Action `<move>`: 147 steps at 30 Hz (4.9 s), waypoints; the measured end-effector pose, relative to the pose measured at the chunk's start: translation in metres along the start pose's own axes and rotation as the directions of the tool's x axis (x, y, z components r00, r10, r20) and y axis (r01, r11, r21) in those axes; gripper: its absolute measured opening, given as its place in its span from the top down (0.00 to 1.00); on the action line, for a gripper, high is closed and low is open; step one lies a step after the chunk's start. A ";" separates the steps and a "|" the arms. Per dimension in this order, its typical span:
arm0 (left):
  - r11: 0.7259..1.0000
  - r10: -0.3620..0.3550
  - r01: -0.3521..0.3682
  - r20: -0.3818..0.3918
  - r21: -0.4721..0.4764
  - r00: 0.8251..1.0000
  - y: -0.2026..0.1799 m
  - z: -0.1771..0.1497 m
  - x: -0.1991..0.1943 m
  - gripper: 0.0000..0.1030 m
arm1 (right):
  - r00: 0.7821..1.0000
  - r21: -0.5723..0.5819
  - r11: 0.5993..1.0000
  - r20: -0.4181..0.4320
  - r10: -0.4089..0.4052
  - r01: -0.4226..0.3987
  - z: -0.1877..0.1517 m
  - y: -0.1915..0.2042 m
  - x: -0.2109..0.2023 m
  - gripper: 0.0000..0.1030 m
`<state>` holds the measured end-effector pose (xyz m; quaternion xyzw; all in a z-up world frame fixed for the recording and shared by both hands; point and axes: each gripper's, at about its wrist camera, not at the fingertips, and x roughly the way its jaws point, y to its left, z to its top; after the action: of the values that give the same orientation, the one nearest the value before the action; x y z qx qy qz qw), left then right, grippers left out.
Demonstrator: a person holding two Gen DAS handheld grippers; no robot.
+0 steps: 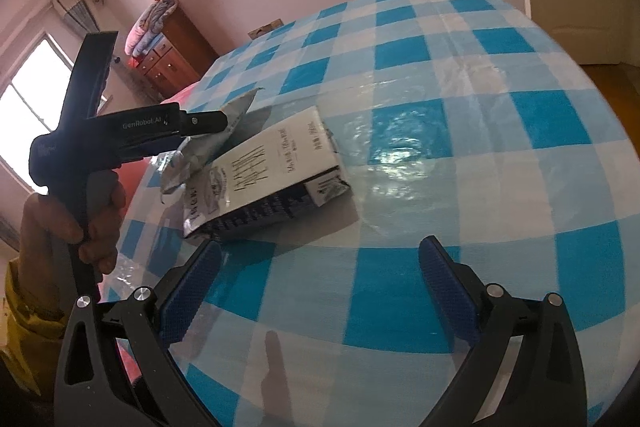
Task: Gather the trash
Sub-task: 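Grasp the white wipes pack with the left tool while the right tool grasps the white milk carton, then lift the wipes pack and milk carton and carry them toward the orange bucket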
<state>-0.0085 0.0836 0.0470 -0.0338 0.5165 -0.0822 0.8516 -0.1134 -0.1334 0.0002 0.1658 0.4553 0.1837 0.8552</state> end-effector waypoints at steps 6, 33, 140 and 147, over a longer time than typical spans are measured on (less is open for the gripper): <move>1.000 -0.001 0.001 0.008 -0.007 1.000 0.013 -0.007 -0.007 0.47 | 0.997 0.035 0.997 -0.037 0.070 -0.069 0.007 0.006 0.012 0.22; 1.000 0.009 -0.009 0.027 0.001 1.000 0.043 -0.024 -0.011 0.37 | 0.996 -0.032 0.998 -0.077 0.043 -0.046 0.076 0.045 0.078 0.21; 0.984 0.159 -0.174 0.278 0.029 0.947 0.029 -0.058 -0.084 0.25 | 0.964 -0.362 0.896 0.172 -0.205 0.255 0.048 0.106 0.016 0.39; 0.983 0.174 -0.185 0.317 0.006 0.933 0.038 -0.059 -0.103 0.25 | 0.972 -0.349 0.911 0.161 -0.170 0.217 0.050 0.111 0.012 0.39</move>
<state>-0.1034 0.1411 0.1040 0.0163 0.3735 -0.0069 0.9274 -0.0832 -0.0364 0.0683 -0.0305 0.3722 0.1684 0.9122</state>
